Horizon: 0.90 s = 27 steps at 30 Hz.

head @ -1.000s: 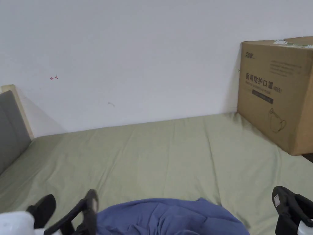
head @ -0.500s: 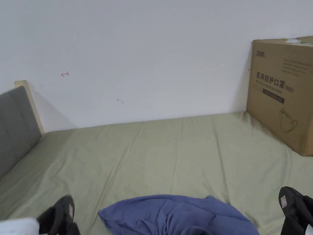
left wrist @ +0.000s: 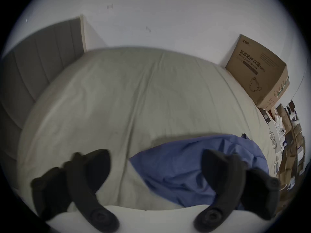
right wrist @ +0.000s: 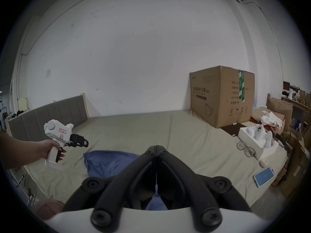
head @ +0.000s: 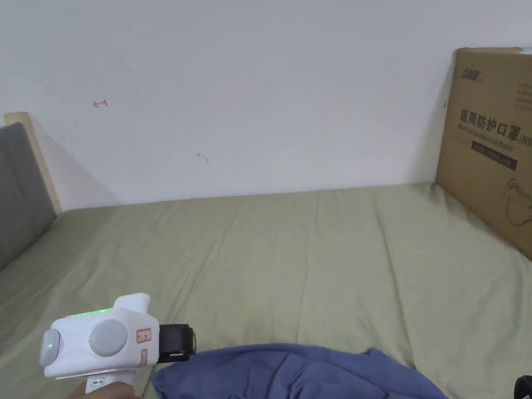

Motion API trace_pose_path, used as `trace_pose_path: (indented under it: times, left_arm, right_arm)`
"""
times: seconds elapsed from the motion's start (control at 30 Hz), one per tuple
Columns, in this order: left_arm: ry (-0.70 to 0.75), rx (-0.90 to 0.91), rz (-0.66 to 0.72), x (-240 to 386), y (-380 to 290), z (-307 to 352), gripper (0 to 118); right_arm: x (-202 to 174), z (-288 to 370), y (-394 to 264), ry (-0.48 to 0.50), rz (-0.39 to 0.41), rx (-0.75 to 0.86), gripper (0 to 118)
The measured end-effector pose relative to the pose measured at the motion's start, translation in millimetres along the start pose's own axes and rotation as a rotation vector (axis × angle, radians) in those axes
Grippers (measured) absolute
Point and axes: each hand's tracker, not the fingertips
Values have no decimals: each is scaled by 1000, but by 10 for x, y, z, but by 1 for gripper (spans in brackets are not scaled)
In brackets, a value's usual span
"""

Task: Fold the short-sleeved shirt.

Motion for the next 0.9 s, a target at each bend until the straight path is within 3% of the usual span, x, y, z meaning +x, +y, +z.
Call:
trace_pose_path:
  times: [0.23,0.3,0.33,0.37,0.4,0.43,0.53,0.6,0.67,0.7,0.73,0.77,0.8,0.83,0.9]
  left_arm:
    - [70,-161,-100,-5,-265,-732,113]
    - [118,-83,-211,101,-365,-631,103]
    - [108,-29,-228,182,-400,-520,89]
    - [73,8,-228,275,-446,-413,61]
    - [81,33,-254,346,-505,-310,22]
    - [27,40,-266,378,-543,-231,2]
    - [-165,28,-165,382,-688,19,2]
    - [-142,71,-148,309,-782,239,2]
    - [-145,103,-136,154,-814,395,2]
    - [-151,105,-114,67,-832,474,2]
    - [-150,108,-94,-8,-855,544,2]
    - [-153,113,-74,-90,-875,617,2]
    - [-157,118,-50,-170,-872,645,2]
    - [-158,119,-35,-234,-886,686,2]
    - [-143,116,-30,-333,-914,750,2]
  right_arm:
    - [55,-361,-151,-18,-14,-87,0]
    - [56,-411,-170,-21,-11,-99,0]
    - [58,-435,-173,-21,-6,-103,0]
    - [64,-470,-166,-22,1,-106,0]
    - [85,-530,-147,-19,5,-111,0]
    - [120,-610,-123,-4,1,-128,0]
    - [263,-1138,48,43,-37,-273,0]
    - [406,-1565,182,129,-95,-346,0]
    - [421,-2049,283,108,-62,-442,0]
    - [414,-2323,328,102,-51,-514,8]
    - [390,-2569,355,97,-48,-599,39]
    - [385,-2833,356,103,-63,-693,82]
    - [400,-3059,312,143,-114,-778,112]
    - [387,-3248,243,190,-194,-837,114]
    - [334,-3543,114,141,-253,-914,114]
